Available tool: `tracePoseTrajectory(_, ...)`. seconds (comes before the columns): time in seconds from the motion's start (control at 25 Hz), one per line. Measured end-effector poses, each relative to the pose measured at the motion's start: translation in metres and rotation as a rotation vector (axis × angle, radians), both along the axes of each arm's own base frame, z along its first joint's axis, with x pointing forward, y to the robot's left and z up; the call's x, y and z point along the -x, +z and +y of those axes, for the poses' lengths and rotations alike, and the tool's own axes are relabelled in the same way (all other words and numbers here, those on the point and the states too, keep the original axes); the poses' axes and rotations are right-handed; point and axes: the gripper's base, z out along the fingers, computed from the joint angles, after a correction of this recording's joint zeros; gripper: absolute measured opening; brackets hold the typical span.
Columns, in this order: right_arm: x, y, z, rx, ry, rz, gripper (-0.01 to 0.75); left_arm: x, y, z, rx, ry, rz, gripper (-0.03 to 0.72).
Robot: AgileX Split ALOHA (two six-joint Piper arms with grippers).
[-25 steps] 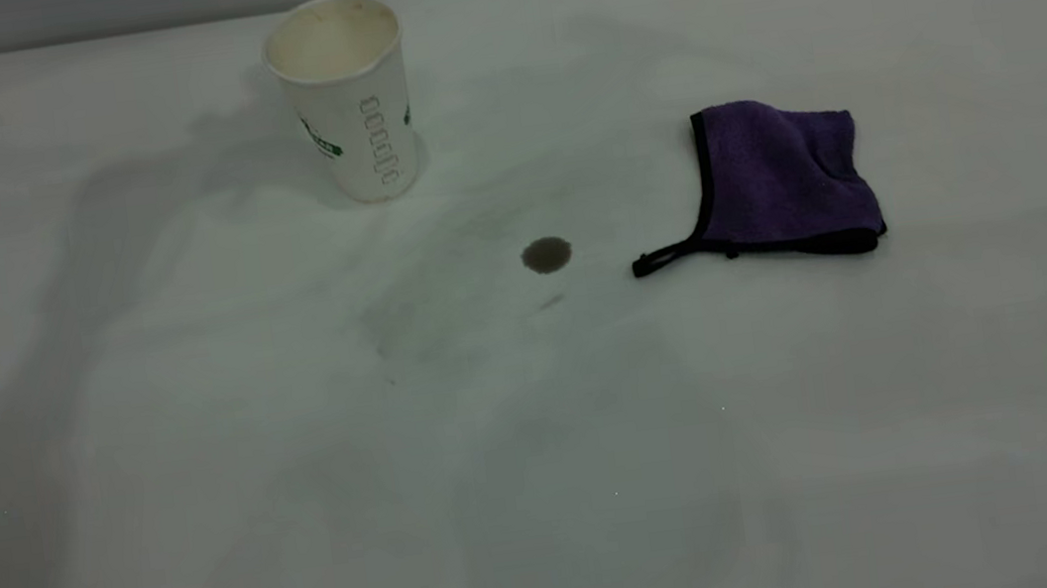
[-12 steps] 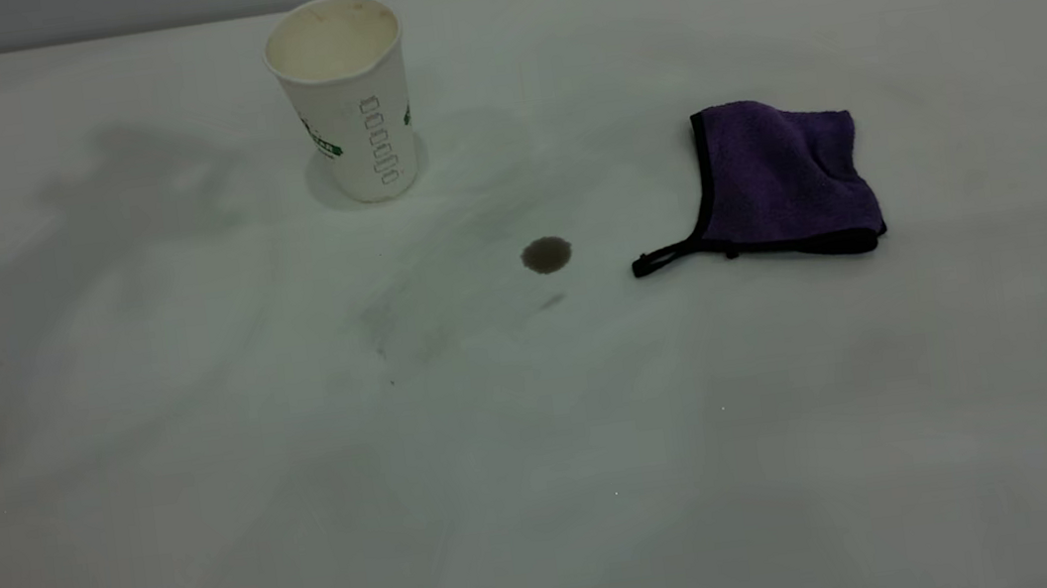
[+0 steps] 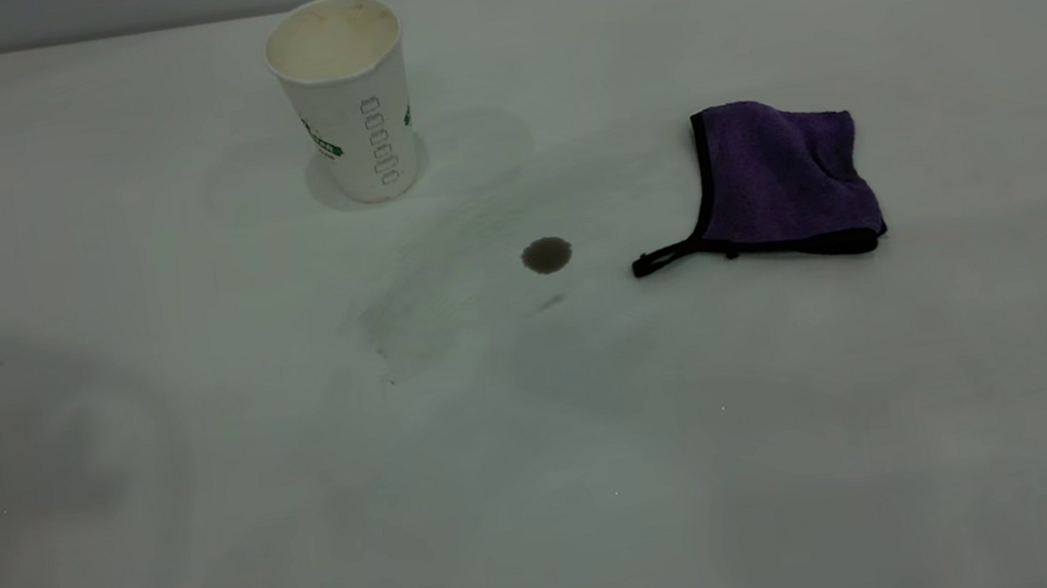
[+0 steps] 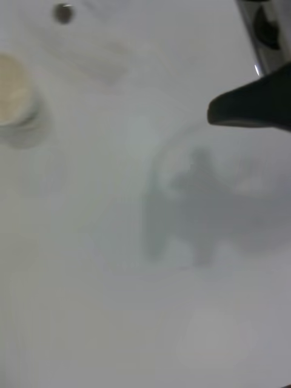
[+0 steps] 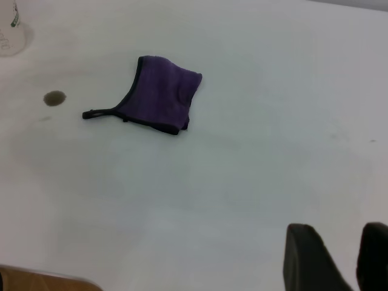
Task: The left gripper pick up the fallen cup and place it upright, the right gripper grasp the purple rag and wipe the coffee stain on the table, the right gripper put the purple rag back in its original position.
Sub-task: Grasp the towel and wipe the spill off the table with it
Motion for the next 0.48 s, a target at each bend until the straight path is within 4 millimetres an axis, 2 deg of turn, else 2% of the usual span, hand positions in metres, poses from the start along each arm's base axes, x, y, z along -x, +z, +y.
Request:
tracePoseTrajectory(0.08, 0.0, 0.0, 0.0, 0.0, 0.0, 0.0, 0.238, 0.024, -0.009, 0.003, 0.003, 0.008, 0.019, 0.466)
tracePoseTrajectory(0.32, 0.0, 0.0, 0.0, 0.0, 0.0, 0.0, 0.238, 0.089, -0.068, 0.01, 0.029, 0.12, 0.16, 0.466)
tracePoseTrajectory(0.48, 0.0, 0.0, 0.0, 0.0, 0.0, 0.0, 0.238, 0.132, -0.1, 0.016, 0.032, 0.143, 0.176, 0.466)
